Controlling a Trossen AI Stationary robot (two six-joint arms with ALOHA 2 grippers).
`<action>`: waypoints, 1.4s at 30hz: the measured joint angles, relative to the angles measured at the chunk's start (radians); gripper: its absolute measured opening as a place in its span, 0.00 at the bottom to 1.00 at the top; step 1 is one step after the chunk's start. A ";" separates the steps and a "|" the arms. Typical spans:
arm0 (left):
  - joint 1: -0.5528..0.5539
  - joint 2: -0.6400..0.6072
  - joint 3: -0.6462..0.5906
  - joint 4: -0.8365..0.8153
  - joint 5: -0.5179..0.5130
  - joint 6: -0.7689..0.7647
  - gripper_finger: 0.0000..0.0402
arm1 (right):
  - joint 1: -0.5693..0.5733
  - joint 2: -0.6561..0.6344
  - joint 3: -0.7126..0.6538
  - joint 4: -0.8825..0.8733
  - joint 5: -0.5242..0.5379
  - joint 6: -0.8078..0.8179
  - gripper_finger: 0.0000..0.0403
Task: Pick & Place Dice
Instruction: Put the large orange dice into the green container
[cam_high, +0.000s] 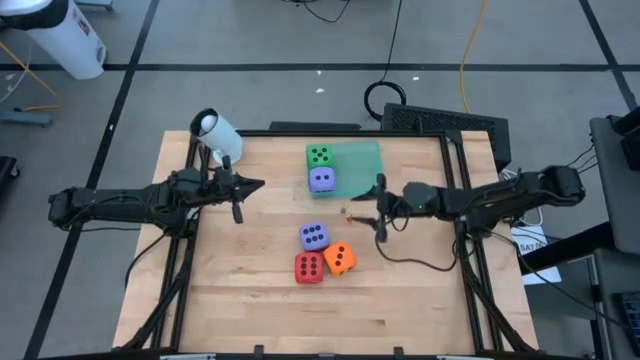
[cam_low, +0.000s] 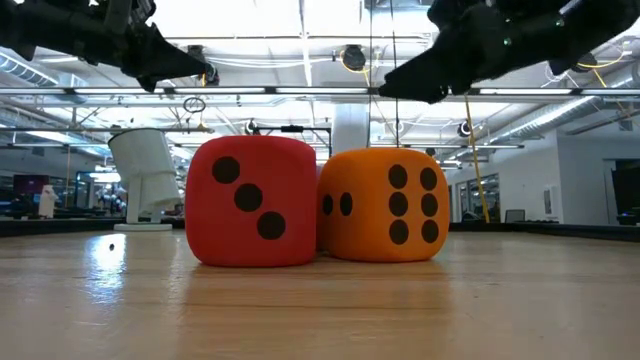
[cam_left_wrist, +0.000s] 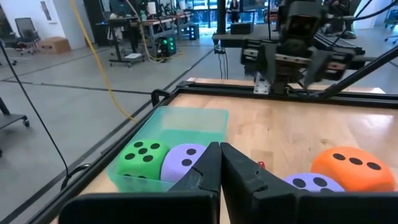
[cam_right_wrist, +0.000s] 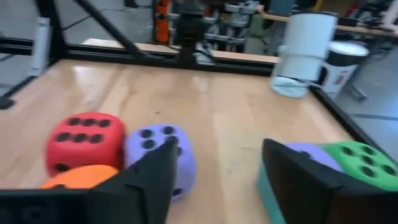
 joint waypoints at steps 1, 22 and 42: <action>0.000 0.000 0.000 0.000 0.000 0.009 0.02 | 0.018 0.004 0.000 -0.004 0.000 -0.001 0.64; 0.000 0.000 0.001 -0.039 0.001 0.017 0.02 | 0.170 0.330 0.325 -0.420 -0.115 0.174 0.99; 0.000 0.000 0.001 -0.046 0.010 0.025 0.02 | 0.183 0.417 0.354 -0.461 -0.163 -0.019 0.99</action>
